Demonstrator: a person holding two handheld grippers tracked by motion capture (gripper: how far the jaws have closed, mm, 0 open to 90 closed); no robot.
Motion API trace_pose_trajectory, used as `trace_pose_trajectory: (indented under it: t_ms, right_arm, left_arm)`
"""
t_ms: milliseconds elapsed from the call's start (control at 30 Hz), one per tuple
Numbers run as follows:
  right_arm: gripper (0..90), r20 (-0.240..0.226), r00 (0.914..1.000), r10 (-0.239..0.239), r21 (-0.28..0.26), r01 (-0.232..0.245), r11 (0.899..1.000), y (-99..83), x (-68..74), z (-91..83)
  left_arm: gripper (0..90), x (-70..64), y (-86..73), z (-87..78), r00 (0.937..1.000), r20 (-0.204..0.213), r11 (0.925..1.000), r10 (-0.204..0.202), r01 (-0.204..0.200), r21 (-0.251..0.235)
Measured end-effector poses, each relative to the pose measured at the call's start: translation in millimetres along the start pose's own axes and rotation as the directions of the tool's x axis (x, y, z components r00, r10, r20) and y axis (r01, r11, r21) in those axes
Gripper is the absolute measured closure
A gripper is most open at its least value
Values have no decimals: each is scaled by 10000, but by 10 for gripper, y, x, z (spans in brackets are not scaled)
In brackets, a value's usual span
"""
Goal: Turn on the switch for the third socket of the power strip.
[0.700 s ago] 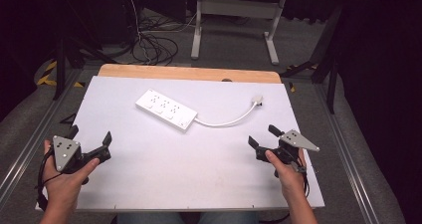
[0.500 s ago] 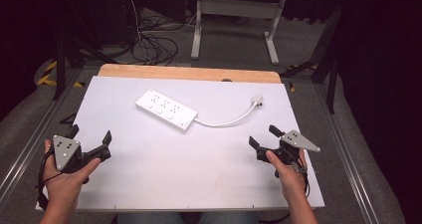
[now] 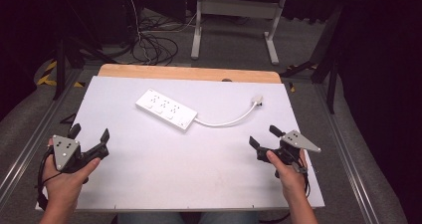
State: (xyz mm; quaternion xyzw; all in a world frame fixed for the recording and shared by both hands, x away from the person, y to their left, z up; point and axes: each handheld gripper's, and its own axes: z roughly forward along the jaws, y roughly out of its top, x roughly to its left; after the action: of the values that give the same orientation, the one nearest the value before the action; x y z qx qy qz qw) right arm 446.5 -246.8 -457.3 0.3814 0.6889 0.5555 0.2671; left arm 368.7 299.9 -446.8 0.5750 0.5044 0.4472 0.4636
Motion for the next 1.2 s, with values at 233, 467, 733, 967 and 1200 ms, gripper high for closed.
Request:
trace_pose_trajectory:
  t_ms: [233, 467, 733, 967, 1200]
  right_arm:
    - [99, -1, 10000, 21, 0, -21, 10000, 0, -1, 1]
    - [99, 3, 10000, 32, -20, -32, 10000, 2, -4, -3]
    - [99, -11, 10000, 40, -26, -40, 10000, 2, -4, -1]
    - [100, -10, 10000, 46, -16, -46, 10000, 3, -4, -3]
    - [100, -45, 10000, 83, 16, -83, 10000, 1, -3, -1]
  left_arm:
    - [353, 10, 5, -11, 9999, 93, 10000, 49, -50, 57]
    - [480, 9, 13, -24, 9997, 178, 9998, 159, -161, 77]
    - [665, 11, 14, -29, 9984, 233, 9982, 512, -519, 299]
    - [784, 35, 34, -47, 9990, 154, 9986, 411, -415, 318]
    - [877, 61, 46, -57, 9991, 293, 9987, 316, -327, 388]
